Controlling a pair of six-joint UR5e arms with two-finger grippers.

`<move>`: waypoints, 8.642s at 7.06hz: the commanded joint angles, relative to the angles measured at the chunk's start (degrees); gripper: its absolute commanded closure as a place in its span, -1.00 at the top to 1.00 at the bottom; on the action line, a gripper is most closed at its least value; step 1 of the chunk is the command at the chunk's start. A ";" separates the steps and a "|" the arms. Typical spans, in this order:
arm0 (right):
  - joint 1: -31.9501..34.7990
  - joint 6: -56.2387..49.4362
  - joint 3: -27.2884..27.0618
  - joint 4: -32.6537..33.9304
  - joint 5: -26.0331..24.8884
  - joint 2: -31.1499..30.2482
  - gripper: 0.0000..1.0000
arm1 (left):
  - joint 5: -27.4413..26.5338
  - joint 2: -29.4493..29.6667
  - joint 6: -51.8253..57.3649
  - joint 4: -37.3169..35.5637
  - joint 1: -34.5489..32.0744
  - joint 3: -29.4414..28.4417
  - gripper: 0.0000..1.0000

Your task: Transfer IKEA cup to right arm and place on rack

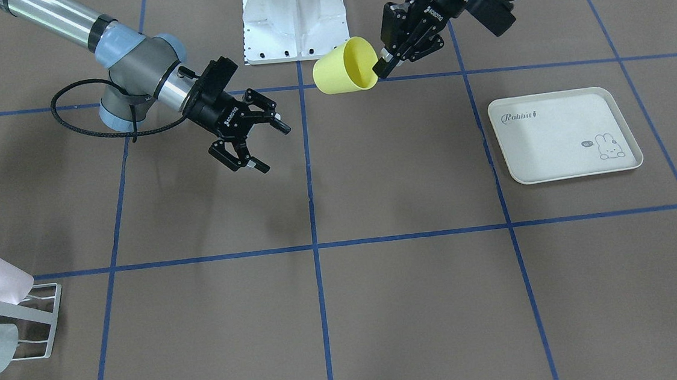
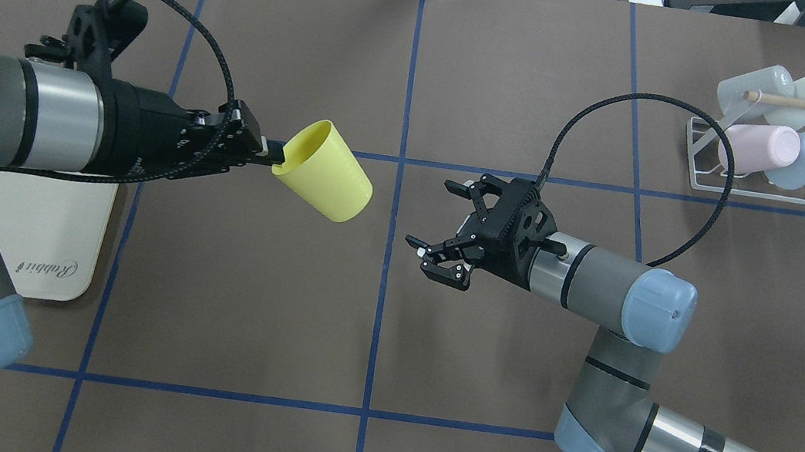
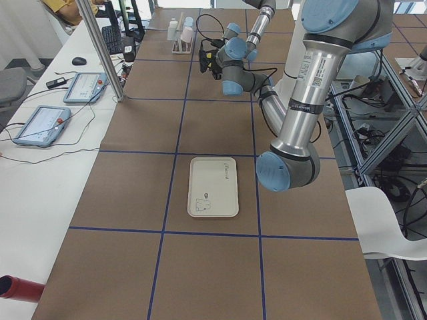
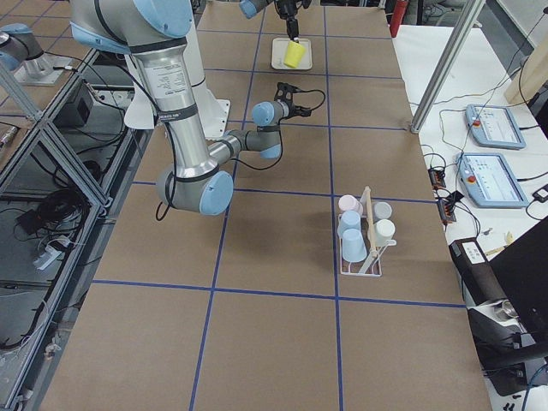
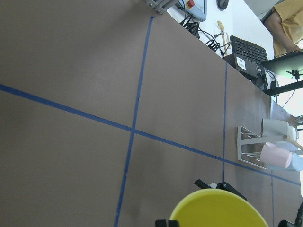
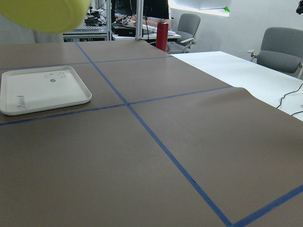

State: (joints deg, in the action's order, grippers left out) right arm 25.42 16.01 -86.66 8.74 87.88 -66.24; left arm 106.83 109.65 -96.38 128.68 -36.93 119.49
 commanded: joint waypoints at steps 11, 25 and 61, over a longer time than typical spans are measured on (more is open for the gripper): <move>-2.56 -0.46 -2.55 -6.81 0.36 0.41 0.97 | -3.91 6.37 -1.18 -0.01 5.20 -9.01 -1.00; -2.39 -0.02 -4.21 -6.72 0.62 -0.73 -0.13 | -4.79 6.46 -1.18 -0.01 5.55 -8.75 -1.00; 43.69 -103.90 -15.11 68.43 -9.89 -14.36 -1.00 | 3.91 -21.41 49.09 -21.63 -9.83 12.52 1.00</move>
State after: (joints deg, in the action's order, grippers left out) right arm 71.96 -87.66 -102.19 77.21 81.47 -80.97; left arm 110.68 88.15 -47.29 107.21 -46.80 132.30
